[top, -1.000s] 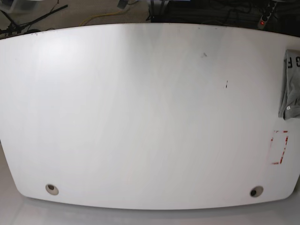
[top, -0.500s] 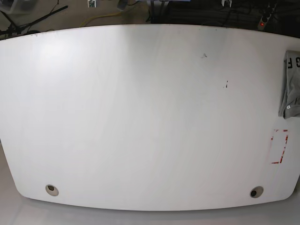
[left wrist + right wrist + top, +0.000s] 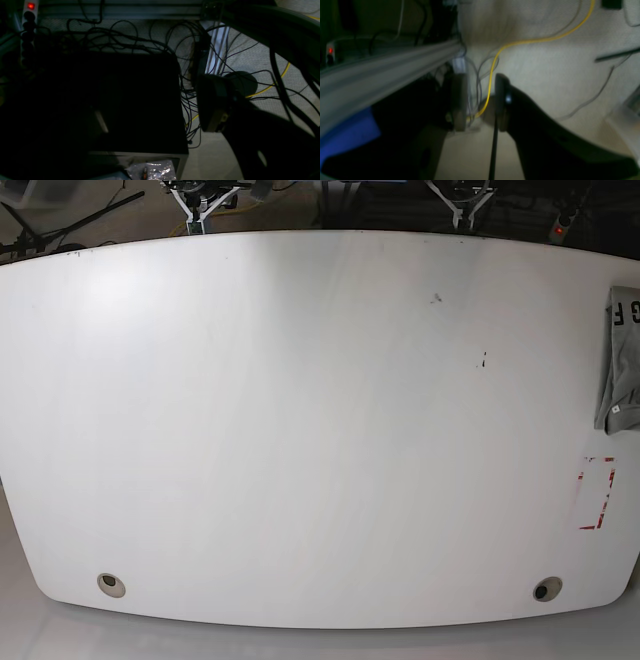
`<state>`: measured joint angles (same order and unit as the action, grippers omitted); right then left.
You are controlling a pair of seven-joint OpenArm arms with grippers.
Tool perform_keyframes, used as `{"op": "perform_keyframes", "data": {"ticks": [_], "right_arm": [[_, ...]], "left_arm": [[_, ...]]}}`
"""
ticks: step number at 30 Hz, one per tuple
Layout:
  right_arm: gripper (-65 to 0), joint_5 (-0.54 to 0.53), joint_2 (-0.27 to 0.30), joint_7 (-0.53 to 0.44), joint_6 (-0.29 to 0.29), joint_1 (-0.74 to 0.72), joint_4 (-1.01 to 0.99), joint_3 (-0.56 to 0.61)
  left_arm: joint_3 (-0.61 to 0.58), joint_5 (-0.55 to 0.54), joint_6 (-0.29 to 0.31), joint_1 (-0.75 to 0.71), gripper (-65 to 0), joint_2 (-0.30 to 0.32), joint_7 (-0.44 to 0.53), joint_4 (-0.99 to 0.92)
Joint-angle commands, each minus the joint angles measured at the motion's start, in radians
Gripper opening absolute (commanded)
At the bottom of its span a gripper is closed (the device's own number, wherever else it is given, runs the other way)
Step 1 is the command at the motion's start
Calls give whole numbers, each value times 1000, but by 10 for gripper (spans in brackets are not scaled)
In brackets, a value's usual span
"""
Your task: Fold the T-shirt properly
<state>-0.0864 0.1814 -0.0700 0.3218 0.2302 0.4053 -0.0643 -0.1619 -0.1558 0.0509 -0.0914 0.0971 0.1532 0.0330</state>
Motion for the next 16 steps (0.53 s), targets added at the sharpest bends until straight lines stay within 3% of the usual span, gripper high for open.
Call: {"op": "perform_keyframes", "data": {"ticks": [1, 6, 16], "right_arm": [[-472, -3, 8, 31, 6, 1, 1, -2], [-472, -3, -13, 32, 6, -1, 1, -2], [-471, -2, -13, 32, 6, -2, 1, -2]], "left_arm": [[0, 2, -13, -1, -221, -15, -51, 0], [-1, 2, -13, 0, -221, -23, -154, 86], [0, 0, -15, 0, -221, -24, -155, 94]]}}
